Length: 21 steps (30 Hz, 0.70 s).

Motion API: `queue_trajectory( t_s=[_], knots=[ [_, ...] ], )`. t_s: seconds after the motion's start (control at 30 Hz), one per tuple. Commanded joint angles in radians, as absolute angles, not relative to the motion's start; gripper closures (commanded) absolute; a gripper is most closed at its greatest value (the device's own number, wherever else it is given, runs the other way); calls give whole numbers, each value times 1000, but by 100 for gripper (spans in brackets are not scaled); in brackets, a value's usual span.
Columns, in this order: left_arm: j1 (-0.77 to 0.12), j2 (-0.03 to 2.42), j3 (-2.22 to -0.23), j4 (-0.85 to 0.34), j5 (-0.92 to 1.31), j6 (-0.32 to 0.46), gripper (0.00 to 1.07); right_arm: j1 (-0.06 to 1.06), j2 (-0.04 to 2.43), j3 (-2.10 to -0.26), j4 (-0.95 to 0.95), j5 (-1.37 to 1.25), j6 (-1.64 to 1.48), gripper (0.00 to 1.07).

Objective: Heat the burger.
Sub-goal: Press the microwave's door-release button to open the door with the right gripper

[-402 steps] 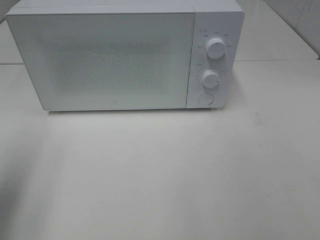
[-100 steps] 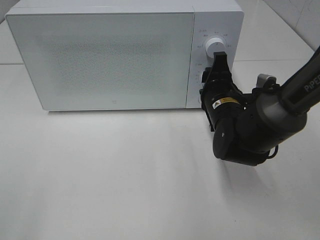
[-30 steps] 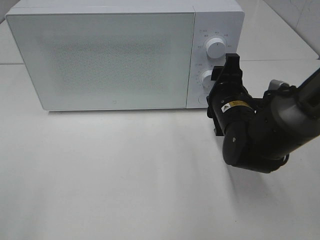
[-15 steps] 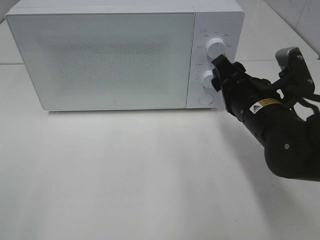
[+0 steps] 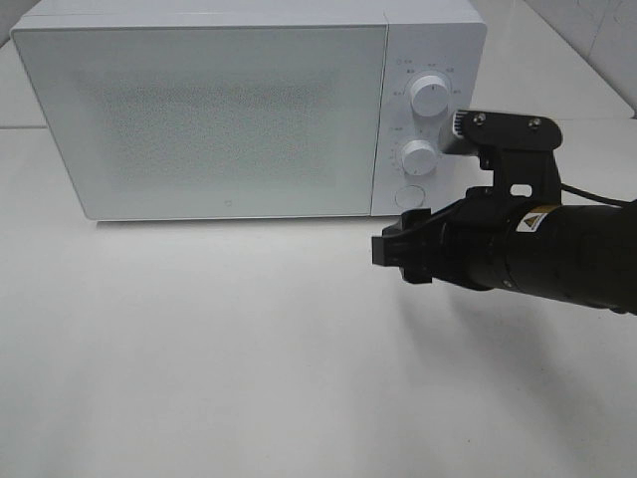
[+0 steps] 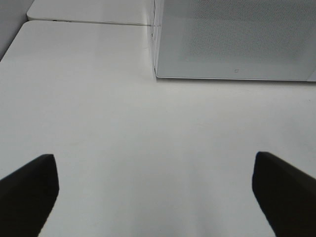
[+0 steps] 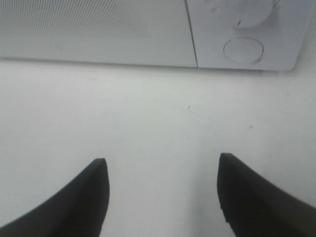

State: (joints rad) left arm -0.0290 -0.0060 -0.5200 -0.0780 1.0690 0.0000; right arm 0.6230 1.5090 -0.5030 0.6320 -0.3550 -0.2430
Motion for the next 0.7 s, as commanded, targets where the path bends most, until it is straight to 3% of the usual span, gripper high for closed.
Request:
queue_trajectory(
  t_s=[0.03,0.33,0.4,0.7],
  knots=[
    [-26,-21,-518,-82,1070,0,6,617,1471,-502,616,-202,-329,43],
    [-26,-21,-518,-82,1070,0,6,617,1366,-512,481,-9,-283,43],
    [-26,-21,-518,-82,1070,0,6,617,1291,-546,354,180,-209,43],
    [-26,-21,-518,-82,1070,0,6,617,1120,-591,179,505,-84,42]
  ],
)
